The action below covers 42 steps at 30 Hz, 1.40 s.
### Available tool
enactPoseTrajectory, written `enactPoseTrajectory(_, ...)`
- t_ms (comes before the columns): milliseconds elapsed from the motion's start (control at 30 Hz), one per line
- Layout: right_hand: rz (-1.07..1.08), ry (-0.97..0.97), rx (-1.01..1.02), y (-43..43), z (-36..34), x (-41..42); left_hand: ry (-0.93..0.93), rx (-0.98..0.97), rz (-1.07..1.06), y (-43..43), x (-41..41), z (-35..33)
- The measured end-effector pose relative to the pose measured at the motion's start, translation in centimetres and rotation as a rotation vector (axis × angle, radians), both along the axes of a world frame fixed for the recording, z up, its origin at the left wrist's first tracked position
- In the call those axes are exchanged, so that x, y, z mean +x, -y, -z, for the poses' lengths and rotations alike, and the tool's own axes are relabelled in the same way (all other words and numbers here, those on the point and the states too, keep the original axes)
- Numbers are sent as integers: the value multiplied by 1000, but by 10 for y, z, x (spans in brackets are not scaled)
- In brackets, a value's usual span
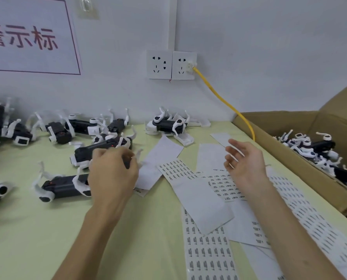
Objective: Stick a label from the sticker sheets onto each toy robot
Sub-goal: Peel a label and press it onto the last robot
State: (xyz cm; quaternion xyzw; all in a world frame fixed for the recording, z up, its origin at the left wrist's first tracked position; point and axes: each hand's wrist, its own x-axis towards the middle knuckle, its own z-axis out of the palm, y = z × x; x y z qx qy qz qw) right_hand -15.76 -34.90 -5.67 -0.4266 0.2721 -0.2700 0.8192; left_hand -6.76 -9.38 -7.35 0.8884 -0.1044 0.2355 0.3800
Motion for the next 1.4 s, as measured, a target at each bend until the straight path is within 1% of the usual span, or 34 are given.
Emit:
enactPoseTrajectory(67, -10, -7, -5, -3, -1, 0, -28, -74, 110, 3, -1, 3)
enactPoseTrajectory(167, -39, -9, -26, -9, 0, 0, 3, -281, 238, 7, -2, 3)
enactPoseTrajectory(200, -53, -10, -39, -12, -1, 1, 18, -387, 259, 7, -4, 2)
enactPoseTrajectory(267, -87, -7, -89, -19, -3, 1, -6, -665, 261, 4, -2, -5)
enactPoseTrajectory(333, -130, -13, -215, -26, -3, 2, -136, -1000, 288, -2, 2, -13)
enactPoseTrajectory(400, -161, -60, -471, -34, -1, 4, -376, -1353, 387, -7, 2, -20)
enactPoseTrajectory(467, -154, -84, -826, -43, 5, 6, -607, -1699, 466, -9, -1, -20)
enactPoseTrajectory(500, -162, -64, -1009, -48, 10, 6, -689, -1825, 485, -9, -2, -18)
enactPoseTrajectory(533, -192, -23, -1174, -52, 14, 6, -751, -1908, 495, -8, -5, -17)
enactPoseTrajectory(567, -224, 21, -1314, -56, 18, 7, -784, -1935, 492, -6, -7, -16)
enactPoseTrajectory(600, -245, 65, -1419, -61, 22, 7, -786, -1925, 529, -3, -7, -13)
enactPoseTrajectory(633, -248, 107, -1484, -65, 24, 8, -802, -1897, 538, 1, -5, -13)
enactPoseTrajectory(700, -229, 169, -1516, -71, 25, 8, -824, -1812, 525, 6, -6, -13)
enactPoseTrajectory(733, -222, 184, -1522, -73, 25, 8, -875, -1766, 537, 8, -9, -13)
enactPoseTrajectory(767, -214, 193, -1532, -74, 24, 7, -958, -1768, 560, 8, -10, -13)
enactPoseTrajectory(833, -189, 208, -1550, -74, 23, 6, -1122, -1807, 598, 8, -12, -14)
enactPoseTrajectory(900, -129, 231, -1542, -72, 21, 6, -1212, -1850, 620, 12, -14, -13)
enactPoseTrajectory(967, -75, 236, -1530, -69, 17, 5, -1222, -1872, 608, 13, -15, -13)
enactPoseTrajectory(1100, -59, 208, -1451, -64, 13, 3, -1147, -1899, 757, 14, -20, -18)
enactPoseTrajectory(1133, -56, 202, -1406, -64, 13, 2, -1123, -1841, 789, 14, -21, -19)
enactPoseTrajectory(1233, -14, 194, -1226, -67, 11, 3, -1028, -1503, 769, 19, -20, -13)
enactPoseTrajectory(1333, 12, 119, -1095, -67, 9, 3, -932, -1218, 813, 27, -25, -10)
enactPoseTrajectory(1400, -10, 63, -1035, -65, 8, 3, -879, -1073, 862, 33, -31, -10)
